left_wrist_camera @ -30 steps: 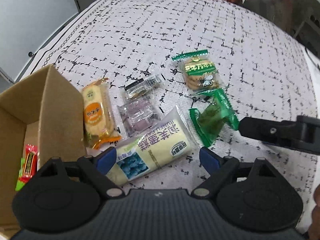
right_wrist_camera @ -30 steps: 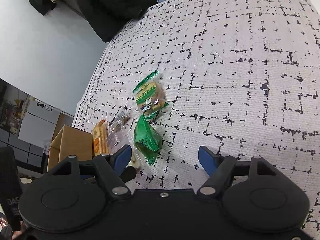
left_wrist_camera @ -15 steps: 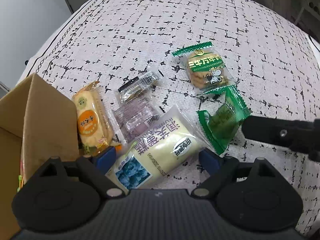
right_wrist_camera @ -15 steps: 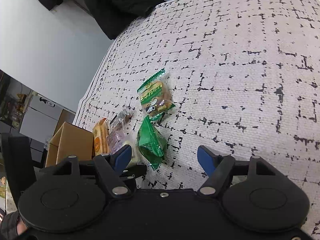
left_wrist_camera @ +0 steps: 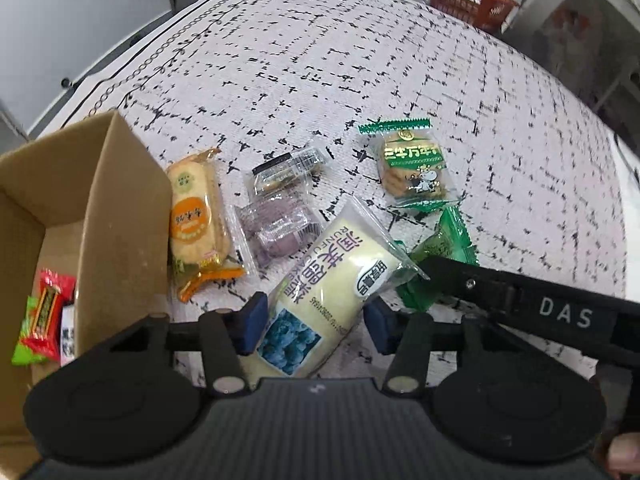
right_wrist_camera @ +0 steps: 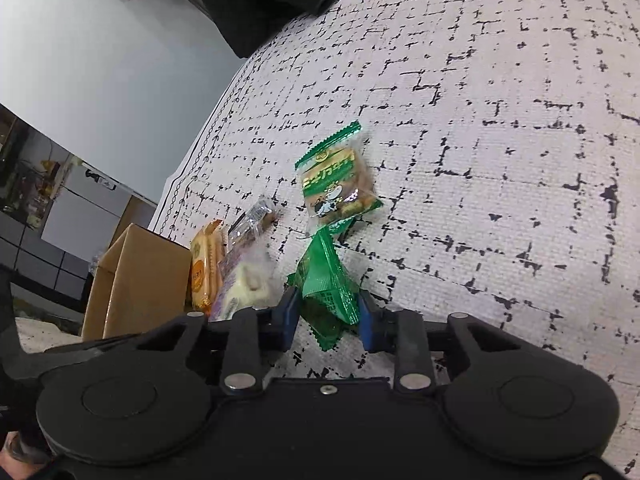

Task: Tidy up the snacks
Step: 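Grasp the long white sesame-cake packet with the left tool while the right tool grasps the green packet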

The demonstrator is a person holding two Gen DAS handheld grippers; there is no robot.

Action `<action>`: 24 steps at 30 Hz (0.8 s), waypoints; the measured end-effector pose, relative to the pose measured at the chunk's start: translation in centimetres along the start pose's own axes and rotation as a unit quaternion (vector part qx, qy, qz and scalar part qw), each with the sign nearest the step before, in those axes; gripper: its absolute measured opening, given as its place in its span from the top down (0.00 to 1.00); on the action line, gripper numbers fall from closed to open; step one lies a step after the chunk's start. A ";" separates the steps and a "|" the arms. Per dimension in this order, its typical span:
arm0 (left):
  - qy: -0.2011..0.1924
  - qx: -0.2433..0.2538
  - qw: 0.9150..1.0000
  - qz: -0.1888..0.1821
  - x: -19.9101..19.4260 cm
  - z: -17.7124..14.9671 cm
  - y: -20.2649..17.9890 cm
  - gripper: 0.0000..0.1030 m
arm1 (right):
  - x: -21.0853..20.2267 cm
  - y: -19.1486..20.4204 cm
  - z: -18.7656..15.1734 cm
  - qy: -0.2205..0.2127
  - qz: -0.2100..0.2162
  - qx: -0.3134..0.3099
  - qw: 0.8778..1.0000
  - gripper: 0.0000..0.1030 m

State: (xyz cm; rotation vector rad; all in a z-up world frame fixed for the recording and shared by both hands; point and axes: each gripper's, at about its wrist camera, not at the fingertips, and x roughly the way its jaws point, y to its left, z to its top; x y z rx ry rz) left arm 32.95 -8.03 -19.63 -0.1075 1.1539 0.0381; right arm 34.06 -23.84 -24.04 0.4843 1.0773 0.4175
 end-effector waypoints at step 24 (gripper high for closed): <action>-0.077 -0.107 0.991 -0.038 -9.2 -1.8 2.5 0.53 | -7.2 2.5 -2.9 -0.068 -0.003 -0.023 0.997 0.73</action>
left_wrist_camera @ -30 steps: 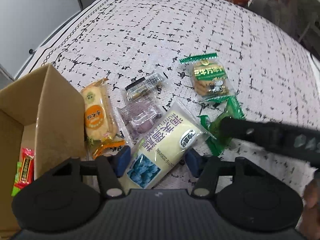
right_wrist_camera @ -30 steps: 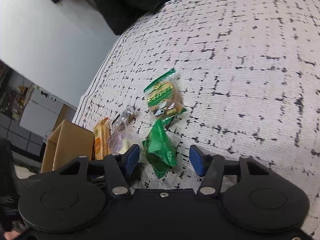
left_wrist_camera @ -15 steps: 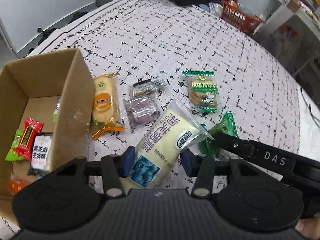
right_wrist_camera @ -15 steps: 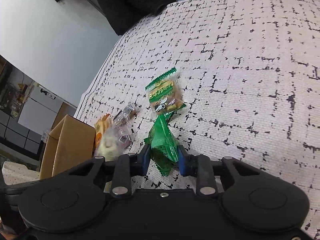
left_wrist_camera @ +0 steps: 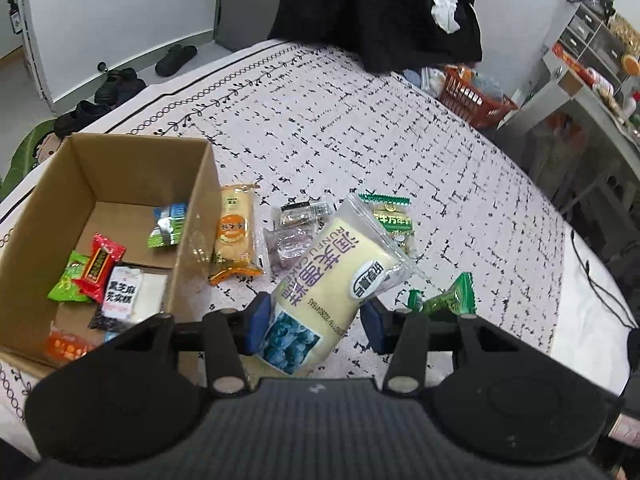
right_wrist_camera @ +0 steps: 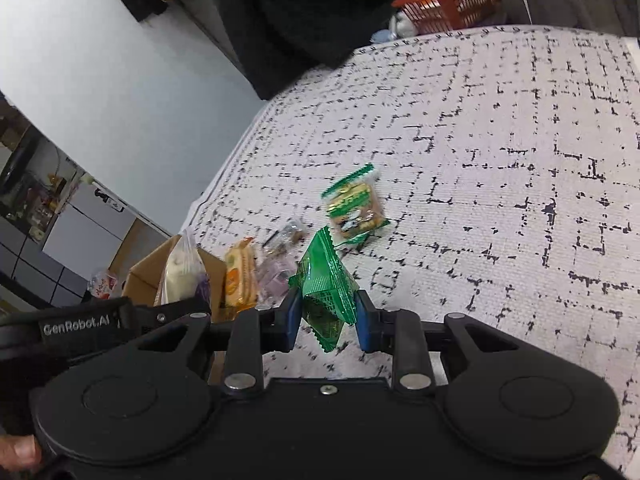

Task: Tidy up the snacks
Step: 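Grasp the long white sesame-cake packet with the left tool while the right tool grasps the green packet, then carry the white packet in the left tool while the right tool carries the green packet over the box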

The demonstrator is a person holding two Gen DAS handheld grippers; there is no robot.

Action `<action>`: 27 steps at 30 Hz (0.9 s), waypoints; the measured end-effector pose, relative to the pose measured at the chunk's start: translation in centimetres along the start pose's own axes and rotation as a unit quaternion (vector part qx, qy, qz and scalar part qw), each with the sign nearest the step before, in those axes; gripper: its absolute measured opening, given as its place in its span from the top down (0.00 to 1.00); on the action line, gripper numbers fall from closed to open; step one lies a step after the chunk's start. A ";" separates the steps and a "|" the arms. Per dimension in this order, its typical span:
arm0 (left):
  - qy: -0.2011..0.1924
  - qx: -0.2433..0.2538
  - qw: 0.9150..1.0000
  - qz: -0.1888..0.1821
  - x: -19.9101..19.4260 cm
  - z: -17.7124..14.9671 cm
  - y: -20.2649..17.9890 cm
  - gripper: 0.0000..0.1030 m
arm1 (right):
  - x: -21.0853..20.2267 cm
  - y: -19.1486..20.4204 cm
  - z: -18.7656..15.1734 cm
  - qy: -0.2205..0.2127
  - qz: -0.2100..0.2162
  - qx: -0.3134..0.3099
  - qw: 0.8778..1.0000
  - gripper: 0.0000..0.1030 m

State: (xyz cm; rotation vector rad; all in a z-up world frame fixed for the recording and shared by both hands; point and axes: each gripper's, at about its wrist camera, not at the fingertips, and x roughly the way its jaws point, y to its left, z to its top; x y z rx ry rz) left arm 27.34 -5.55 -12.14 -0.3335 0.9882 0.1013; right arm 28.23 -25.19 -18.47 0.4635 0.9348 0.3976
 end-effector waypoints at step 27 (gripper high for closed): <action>-0.049 -0.064 0.996 -0.028 -7.5 0.5 5.0 0.54 | -3.4 8.8 -0.1 -0.039 0.019 -0.046 0.998 0.73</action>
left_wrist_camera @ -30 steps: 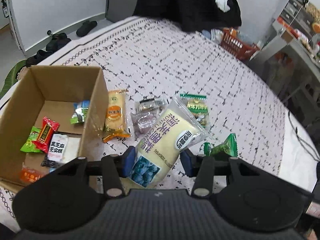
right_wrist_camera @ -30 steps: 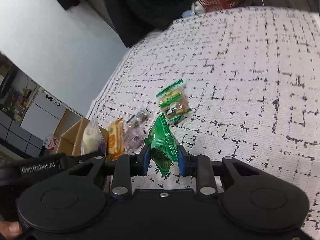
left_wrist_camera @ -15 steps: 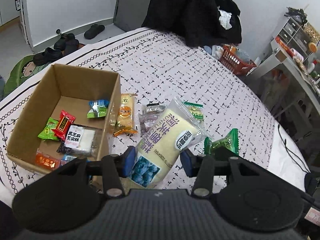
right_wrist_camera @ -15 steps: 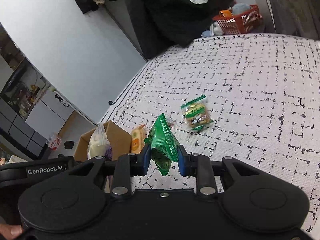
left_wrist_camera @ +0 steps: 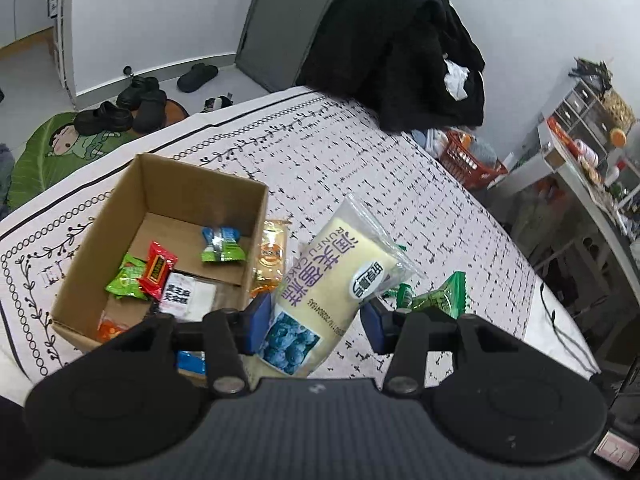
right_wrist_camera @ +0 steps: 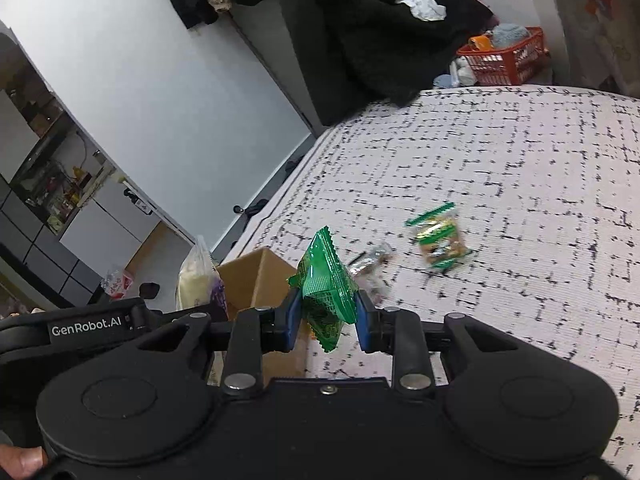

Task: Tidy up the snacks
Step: 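Carry the white packet in the left tool while the right tool carries the green packet over the box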

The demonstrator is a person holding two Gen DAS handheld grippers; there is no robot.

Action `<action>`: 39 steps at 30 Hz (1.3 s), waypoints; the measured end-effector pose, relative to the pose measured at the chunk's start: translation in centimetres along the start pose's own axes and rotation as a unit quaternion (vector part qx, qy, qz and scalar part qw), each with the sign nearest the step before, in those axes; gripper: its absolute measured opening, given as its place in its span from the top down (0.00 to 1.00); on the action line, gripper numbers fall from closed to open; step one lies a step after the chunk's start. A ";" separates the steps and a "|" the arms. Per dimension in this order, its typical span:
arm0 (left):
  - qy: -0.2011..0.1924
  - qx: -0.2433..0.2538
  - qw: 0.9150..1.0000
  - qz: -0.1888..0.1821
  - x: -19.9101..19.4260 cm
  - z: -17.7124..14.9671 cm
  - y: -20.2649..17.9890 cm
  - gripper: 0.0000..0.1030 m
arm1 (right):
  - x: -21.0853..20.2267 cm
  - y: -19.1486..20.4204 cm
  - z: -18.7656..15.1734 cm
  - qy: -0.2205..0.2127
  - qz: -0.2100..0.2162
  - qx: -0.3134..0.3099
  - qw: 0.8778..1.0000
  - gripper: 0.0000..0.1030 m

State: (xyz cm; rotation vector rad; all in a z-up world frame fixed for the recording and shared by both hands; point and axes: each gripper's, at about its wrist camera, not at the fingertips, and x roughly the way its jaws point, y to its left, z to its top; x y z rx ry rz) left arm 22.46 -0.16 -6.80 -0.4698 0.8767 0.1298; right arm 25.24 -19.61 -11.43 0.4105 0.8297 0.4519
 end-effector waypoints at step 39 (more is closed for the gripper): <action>0.006 -0.118 0.992 0.035 2.2 6.4 13.7 0.53 | 8.1 10.7 0.3 0.040 0.016 -0.038 0.998 0.73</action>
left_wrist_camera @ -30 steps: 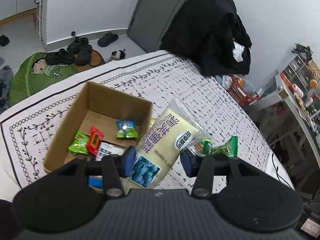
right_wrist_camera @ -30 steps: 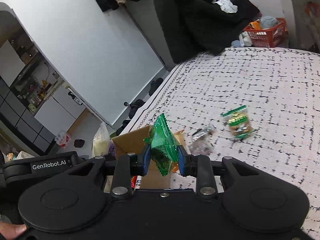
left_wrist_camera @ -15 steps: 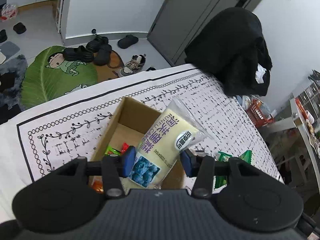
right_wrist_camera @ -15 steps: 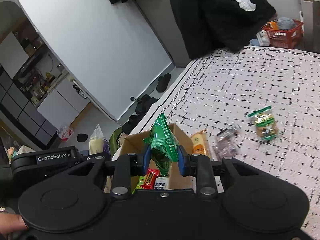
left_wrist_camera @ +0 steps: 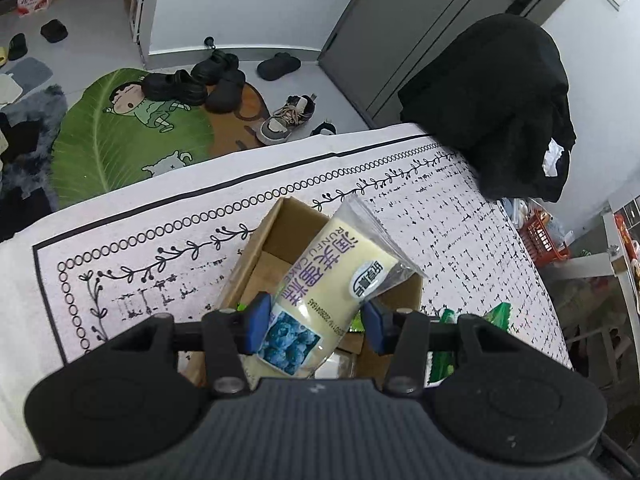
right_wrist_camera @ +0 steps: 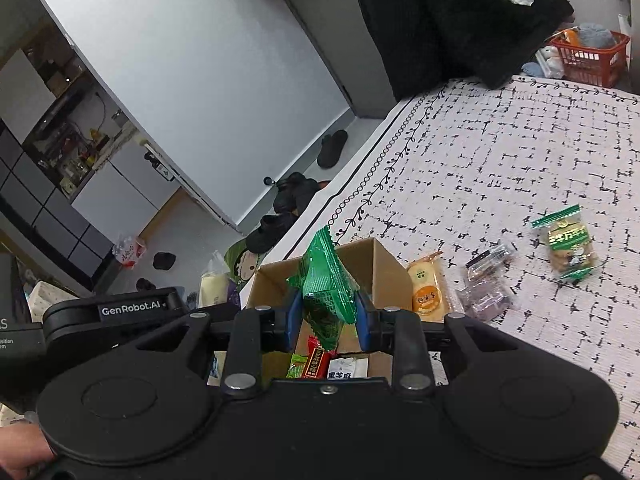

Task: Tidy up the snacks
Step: 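Carry the white packet in the left tool while the right tool carries the green packet over the box, then open the left tool to drop the white packet while the right tool drops the green packet into the box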

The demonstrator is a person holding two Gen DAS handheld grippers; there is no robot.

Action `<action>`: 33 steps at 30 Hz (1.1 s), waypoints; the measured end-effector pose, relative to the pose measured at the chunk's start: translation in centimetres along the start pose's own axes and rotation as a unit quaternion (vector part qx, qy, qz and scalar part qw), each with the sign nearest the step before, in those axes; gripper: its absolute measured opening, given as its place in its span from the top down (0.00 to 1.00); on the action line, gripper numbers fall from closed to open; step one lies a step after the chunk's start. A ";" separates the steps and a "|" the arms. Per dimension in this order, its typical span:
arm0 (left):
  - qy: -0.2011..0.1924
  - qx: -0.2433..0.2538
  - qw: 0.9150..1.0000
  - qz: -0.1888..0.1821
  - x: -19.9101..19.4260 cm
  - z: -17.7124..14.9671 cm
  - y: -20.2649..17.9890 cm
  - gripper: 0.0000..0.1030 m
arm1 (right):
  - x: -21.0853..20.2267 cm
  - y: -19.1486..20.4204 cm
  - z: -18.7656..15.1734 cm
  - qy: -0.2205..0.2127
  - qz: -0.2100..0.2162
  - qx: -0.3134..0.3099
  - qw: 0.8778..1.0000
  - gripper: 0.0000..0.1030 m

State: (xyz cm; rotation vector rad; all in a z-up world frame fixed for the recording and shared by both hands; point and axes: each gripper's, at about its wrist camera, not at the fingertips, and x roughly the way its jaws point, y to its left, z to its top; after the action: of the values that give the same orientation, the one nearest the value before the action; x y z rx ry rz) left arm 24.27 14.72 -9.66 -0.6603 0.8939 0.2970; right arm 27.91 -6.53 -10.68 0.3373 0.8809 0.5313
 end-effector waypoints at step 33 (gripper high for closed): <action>0.019 -0.008 0.998 0.052 1.4 0.8 0.9 0.27 | 2.6 0.2 0.9 0.014 -0.011 0.014 1.000 0.50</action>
State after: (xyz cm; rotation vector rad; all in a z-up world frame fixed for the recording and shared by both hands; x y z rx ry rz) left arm 25.22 15.88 -10.78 -0.6376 0.9650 0.3868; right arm 29.94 -4.99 -11.68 0.3461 0.9192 0.5047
